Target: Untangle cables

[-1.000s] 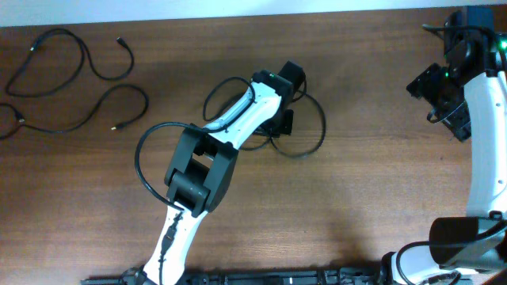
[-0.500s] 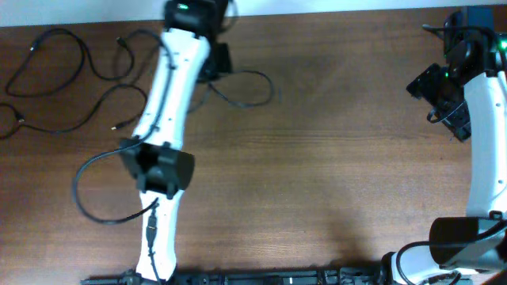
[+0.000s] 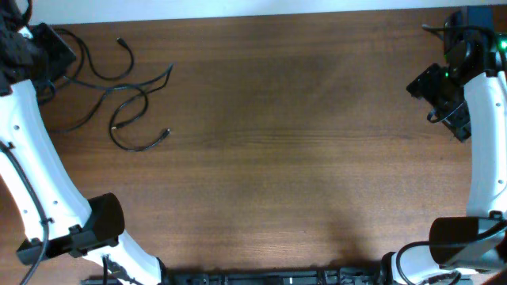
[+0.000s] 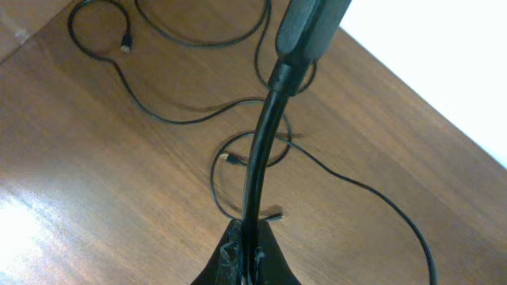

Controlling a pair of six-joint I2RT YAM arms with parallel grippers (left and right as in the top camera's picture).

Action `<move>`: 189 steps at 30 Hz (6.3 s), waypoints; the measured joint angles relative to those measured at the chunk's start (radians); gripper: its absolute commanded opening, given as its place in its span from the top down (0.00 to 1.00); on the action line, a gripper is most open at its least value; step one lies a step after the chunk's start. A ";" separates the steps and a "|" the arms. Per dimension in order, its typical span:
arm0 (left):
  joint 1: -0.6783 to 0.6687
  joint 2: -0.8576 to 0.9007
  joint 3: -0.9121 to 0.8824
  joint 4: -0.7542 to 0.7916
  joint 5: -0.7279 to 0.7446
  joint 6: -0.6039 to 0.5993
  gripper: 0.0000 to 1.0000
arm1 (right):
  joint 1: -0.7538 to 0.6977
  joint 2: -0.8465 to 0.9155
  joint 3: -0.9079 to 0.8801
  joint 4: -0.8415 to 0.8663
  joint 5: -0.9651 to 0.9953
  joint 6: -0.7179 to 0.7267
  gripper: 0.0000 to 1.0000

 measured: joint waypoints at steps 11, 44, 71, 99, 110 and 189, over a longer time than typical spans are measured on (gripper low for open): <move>0.413 -0.190 -0.039 0.146 0.003 -0.097 1.00 | 0.000 0.000 0.000 0.000 0.000 0.001 0.02; 0.439 -0.359 -0.043 0.314 -0.114 -0.249 1.00 | 0.000 0.000 0.000 0.000 0.000 0.000 0.02; 0.440 -0.196 -0.455 0.152 -0.258 -0.356 1.00 | 0.000 0.000 0.000 -0.001 0.000 0.000 0.02; 0.401 0.149 -1.004 0.744 0.016 -0.131 0.16 | 0.000 0.000 0.000 0.000 0.000 0.000 0.02; 0.432 0.162 -1.221 0.975 -0.027 -0.185 0.75 | 0.000 0.000 0.000 0.000 0.000 0.000 0.02; -0.484 -0.190 -1.001 0.705 0.230 0.474 0.01 | 0.006 -0.024 -0.002 -0.127 -0.241 -0.208 0.02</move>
